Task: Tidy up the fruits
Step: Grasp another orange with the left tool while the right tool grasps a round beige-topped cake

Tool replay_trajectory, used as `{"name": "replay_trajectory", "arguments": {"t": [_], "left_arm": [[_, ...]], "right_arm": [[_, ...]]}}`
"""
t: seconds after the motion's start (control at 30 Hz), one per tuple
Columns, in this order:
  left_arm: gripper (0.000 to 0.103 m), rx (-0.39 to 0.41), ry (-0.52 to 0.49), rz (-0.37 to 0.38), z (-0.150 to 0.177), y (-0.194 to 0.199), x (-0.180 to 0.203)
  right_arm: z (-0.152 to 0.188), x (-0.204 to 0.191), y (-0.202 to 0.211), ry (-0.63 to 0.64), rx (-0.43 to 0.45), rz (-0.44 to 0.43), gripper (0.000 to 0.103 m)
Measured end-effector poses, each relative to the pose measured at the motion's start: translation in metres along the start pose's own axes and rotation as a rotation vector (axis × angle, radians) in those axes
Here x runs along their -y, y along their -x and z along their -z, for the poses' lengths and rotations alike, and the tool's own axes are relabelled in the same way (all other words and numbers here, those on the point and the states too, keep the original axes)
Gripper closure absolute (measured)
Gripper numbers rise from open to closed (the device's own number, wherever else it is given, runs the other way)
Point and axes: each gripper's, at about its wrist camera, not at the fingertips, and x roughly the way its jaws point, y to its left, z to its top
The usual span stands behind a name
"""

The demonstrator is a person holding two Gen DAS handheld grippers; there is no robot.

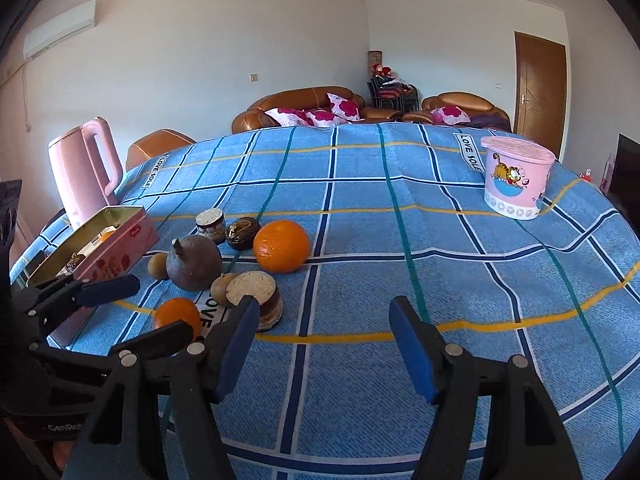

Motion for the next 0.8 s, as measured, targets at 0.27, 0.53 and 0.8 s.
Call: {"name": "replay_trajectory", "arguments": {"t": [0.27, 0.53, 0.8], "left_arm": [[0.068, 0.011, 0.039, 0.037, 0.002, 0.005, -0.014], [0.068, 0.046, 0.121, -0.005, -0.003, 0.015, -0.047], [0.068, 0.049, 0.14, -0.023, -0.009, 0.009, -0.059]], "right_arm": [[-0.006, -0.013, -0.007, 0.04, -0.029, -0.066, 0.034], [-0.014, -0.036, -0.028, 0.106, -0.109, -0.13, 0.034], [-0.019, -0.036, -0.042, 0.073, -0.172, -0.169, 0.054]]}}
